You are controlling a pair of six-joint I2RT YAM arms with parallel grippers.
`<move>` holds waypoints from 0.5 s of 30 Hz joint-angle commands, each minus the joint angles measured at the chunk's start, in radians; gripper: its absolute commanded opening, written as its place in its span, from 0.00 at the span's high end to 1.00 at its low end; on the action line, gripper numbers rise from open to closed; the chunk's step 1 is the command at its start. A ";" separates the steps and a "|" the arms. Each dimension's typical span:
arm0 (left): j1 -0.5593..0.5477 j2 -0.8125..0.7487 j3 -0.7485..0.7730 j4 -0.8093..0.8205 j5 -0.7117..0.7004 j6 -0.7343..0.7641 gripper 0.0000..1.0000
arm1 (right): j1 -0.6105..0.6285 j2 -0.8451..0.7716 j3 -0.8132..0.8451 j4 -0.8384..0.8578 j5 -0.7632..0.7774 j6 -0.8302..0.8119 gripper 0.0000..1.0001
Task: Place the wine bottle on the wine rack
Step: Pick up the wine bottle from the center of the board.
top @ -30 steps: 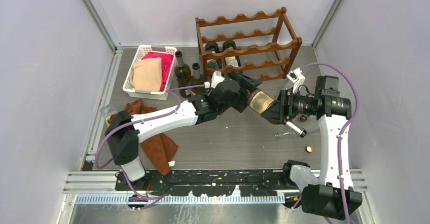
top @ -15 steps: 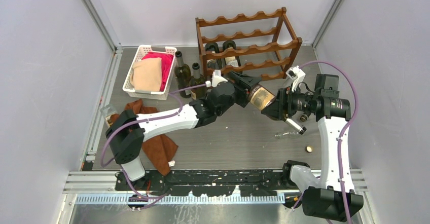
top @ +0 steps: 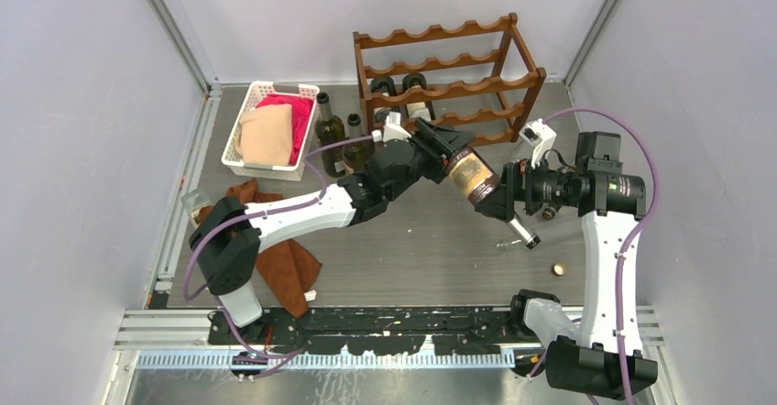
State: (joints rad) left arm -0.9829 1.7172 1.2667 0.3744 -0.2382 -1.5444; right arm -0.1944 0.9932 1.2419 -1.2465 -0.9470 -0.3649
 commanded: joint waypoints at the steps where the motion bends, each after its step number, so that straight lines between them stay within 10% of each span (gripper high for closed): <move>1: 0.054 -0.055 0.040 0.133 -0.036 0.038 1.00 | -0.014 -0.026 0.088 -0.129 0.034 -0.085 0.00; 15: 0.090 -0.071 0.039 0.172 -0.028 0.015 1.00 | -0.014 -0.048 -0.005 -0.052 0.112 -0.079 0.04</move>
State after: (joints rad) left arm -0.8997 1.7172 1.2667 0.3775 -0.2382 -1.5066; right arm -0.2062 0.9577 1.2427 -1.3396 -0.8677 -0.4488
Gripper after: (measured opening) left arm 0.753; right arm 0.976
